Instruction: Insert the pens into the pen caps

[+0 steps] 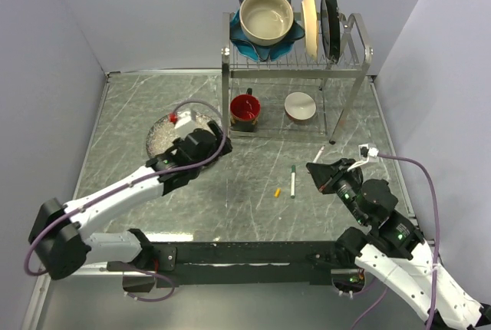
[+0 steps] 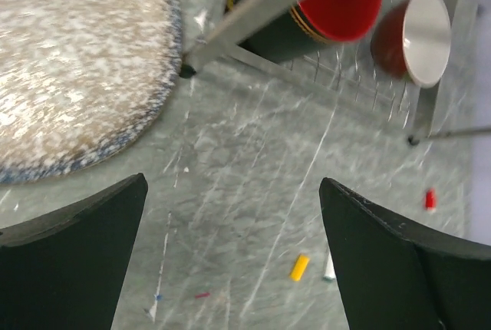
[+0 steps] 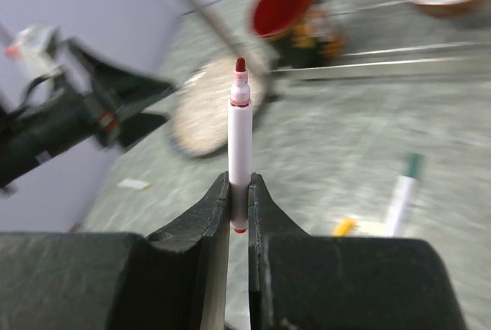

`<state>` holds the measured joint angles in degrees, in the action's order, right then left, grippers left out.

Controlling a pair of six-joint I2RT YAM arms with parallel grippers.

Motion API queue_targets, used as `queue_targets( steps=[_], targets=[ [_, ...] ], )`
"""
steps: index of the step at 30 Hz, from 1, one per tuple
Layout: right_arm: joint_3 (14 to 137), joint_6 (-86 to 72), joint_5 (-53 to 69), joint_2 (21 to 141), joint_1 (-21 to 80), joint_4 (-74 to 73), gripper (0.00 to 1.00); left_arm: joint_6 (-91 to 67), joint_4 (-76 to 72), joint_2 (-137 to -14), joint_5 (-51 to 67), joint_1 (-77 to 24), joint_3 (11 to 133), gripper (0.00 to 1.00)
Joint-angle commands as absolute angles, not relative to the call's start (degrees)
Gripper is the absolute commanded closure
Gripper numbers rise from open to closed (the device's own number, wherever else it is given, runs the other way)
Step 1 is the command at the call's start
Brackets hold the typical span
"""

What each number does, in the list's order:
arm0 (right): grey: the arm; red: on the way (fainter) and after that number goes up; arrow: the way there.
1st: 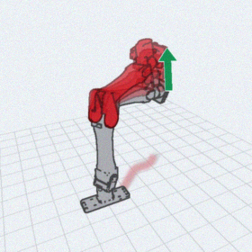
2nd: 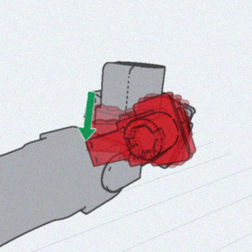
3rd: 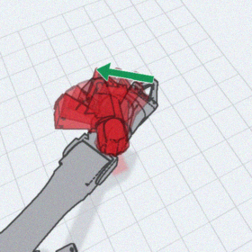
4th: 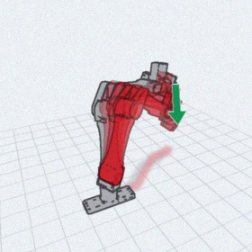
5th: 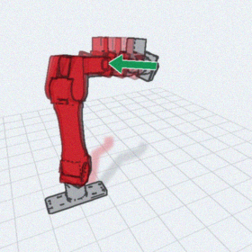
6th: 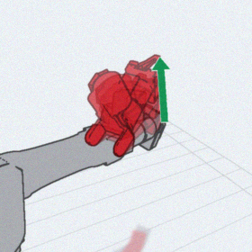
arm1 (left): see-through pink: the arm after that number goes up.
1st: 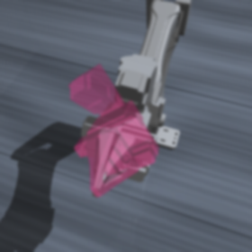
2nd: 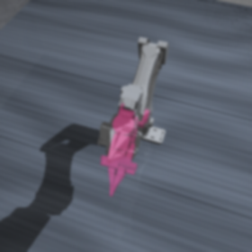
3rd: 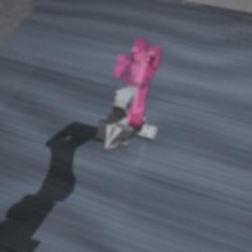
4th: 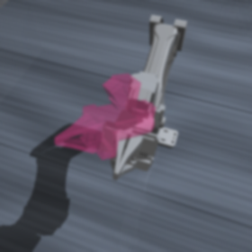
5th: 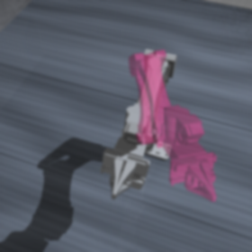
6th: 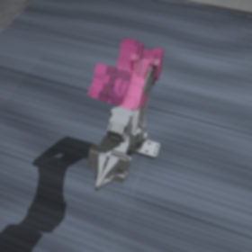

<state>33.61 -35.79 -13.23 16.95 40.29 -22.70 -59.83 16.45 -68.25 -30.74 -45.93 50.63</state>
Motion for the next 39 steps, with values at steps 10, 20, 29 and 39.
queue_targets(
  steps=[10,20,29,39],
  targets=[
    [34.0,-32.8,-6.8,21.7,40.4,-10.9,1.00,-39.7,-24.5,-74.9,21.4,-48.1,47.6,0.12],
    [28.7,-35.5,6.6,21.9,40.4,-0.2,1.00,-40.6,-31.0,-73.7,32.5,-48.3,49.3,0.16],
    [27.7,-37.0,14.9,25.6,40.5,5.2,1.00,-46.7,-39.9,-77.2,38.2,-48.4,50.7,0.31],
    [26.7,-37.7,16.1,26.2,40.5,7.6,1.00,-47.2,-41.4,-78.9,38.5,-48.5,51.8,0.47]
  ],
)
